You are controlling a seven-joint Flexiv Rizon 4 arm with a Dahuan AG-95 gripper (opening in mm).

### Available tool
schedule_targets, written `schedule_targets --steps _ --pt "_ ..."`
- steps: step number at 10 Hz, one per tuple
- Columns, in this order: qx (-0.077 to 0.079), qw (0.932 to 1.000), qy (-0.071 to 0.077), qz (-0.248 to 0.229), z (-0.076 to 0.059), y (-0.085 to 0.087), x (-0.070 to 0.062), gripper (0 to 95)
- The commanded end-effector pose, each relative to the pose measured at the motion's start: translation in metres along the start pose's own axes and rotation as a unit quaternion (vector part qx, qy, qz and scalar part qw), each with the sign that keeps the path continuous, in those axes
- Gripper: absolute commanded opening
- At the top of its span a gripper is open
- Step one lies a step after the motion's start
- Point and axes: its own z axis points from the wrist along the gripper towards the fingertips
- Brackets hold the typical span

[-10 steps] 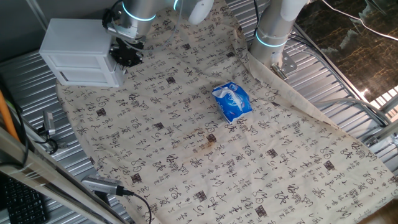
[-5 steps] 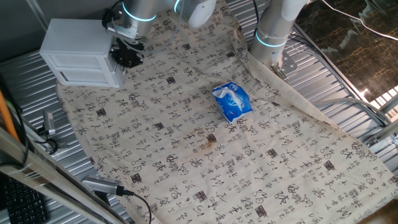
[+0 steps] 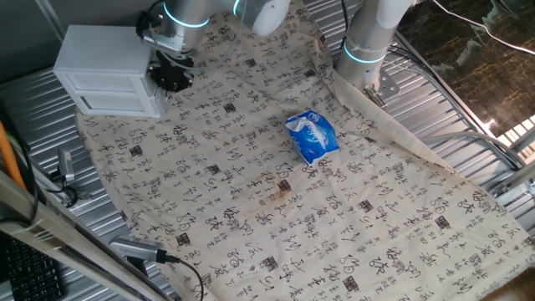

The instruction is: Put things in the drawer

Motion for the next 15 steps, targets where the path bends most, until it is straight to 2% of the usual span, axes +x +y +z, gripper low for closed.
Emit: schedule_targets --steps 1,5,10,13,15 --pt "0.015 0.9998 0.007 -0.008 0.001 -0.007 0.004 0.0" --pt "0.030 0.9994 0.008 -0.017 0.001 -0.014 0.006 0.0" --pt "0.021 0.9997 0.014 0.000 0.003 -0.009 0.004 0.0" --pt "0.019 0.9995 0.024 0.009 0.005 -0.001 0.000 0.0" --pt "0.017 0.9995 0.025 0.009 0.007 0.001 0.004 0.0"
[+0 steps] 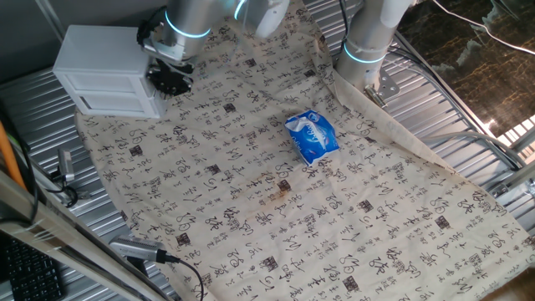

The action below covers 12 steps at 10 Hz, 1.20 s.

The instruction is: Put things in the drawer

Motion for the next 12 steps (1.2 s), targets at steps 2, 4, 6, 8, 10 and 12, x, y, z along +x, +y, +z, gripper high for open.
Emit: schedule_targets --steps 2,4,6,8,10,12 --pt "-0.005 1.0000 -0.004 0.006 0.002 0.008 0.007 0.0" --pt "-0.007 0.9998 -0.001 0.016 0.000 0.018 0.008 0.0" --pt "-0.012 0.9998 0.000 0.019 -0.002 0.023 0.010 0.0" --pt "-0.024 0.9995 0.001 0.019 -0.002 0.025 0.011 0.0" --pt "-0.039 0.9988 0.005 0.028 -0.001 0.028 0.014 0.0" --pt "-0.054 0.9975 0.008 0.044 0.001 0.035 0.016 0.0"
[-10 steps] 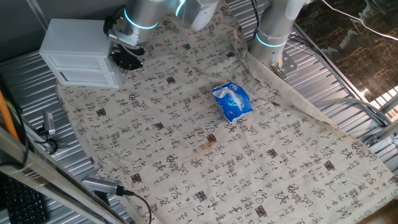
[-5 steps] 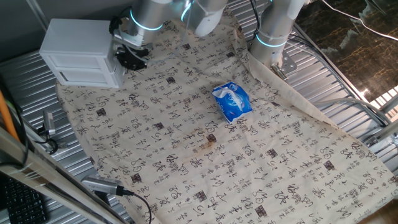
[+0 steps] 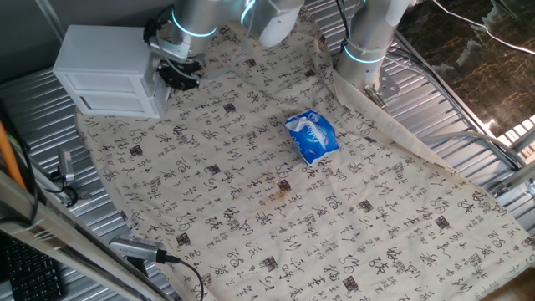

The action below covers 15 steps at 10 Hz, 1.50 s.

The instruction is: Put things in the drawer

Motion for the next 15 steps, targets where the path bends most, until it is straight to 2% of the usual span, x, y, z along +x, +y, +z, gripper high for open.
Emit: schedule_targets --steps 1,3,6,7,8,11,13,14,15 --pt "-0.036 0.9991 -0.010 0.022 0.003 0.013 -0.008 0.0" --pt "-0.067 0.9956 -0.009 0.065 -0.007 0.021 -0.015 0.0" --pt "-0.104 0.9846 -0.014 0.140 -0.008 0.034 -0.023 0.0" --pt "-0.106 0.9825 -0.013 0.153 -0.008 0.036 -0.024 0.0" --pt "-0.111 0.9774 -0.011 0.179 -0.009 0.041 -0.027 0.0" --pt "-0.125 0.9629 0.007 0.239 -0.010 0.053 -0.033 0.0" --pt "-0.137 0.9447 0.020 0.297 -0.017 0.062 -0.037 0.0" --pt "-0.144 0.9287 0.031 0.340 -0.023 0.066 -0.040 0.0" --pt "-0.143 0.9148 0.040 0.376 -0.030 0.070 -0.042 0.0"
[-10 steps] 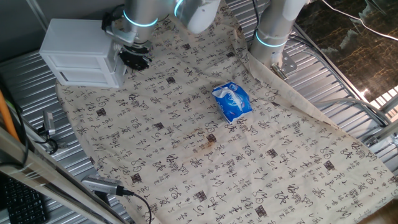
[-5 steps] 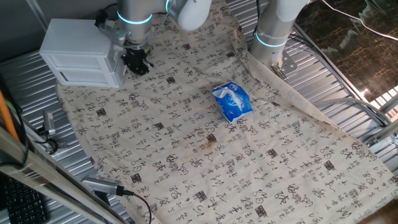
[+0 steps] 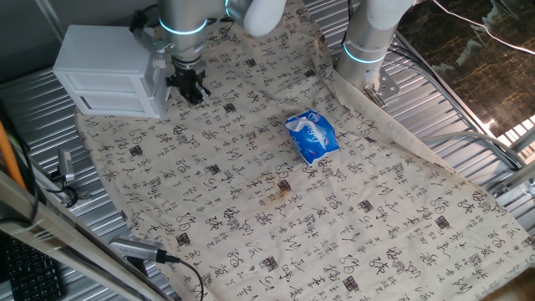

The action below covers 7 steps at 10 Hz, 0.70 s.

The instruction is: Put things in the drawer

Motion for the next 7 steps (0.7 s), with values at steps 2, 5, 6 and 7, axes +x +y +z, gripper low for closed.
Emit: schedule_targets --steps 2,5,6,7 --pt "-0.005 0.9873 0.017 0.158 -0.028 0.021 0.006 0.0" --pt "-0.009 0.9778 0.017 0.209 -0.051 0.026 0.003 0.0" --pt "-0.009 0.9751 0.017 0.221 -0.050 0.025 0.004 0.0" --pt "-0.009 0.9735 0.017 0.228 -0.050 0.024 0.005 0.0"
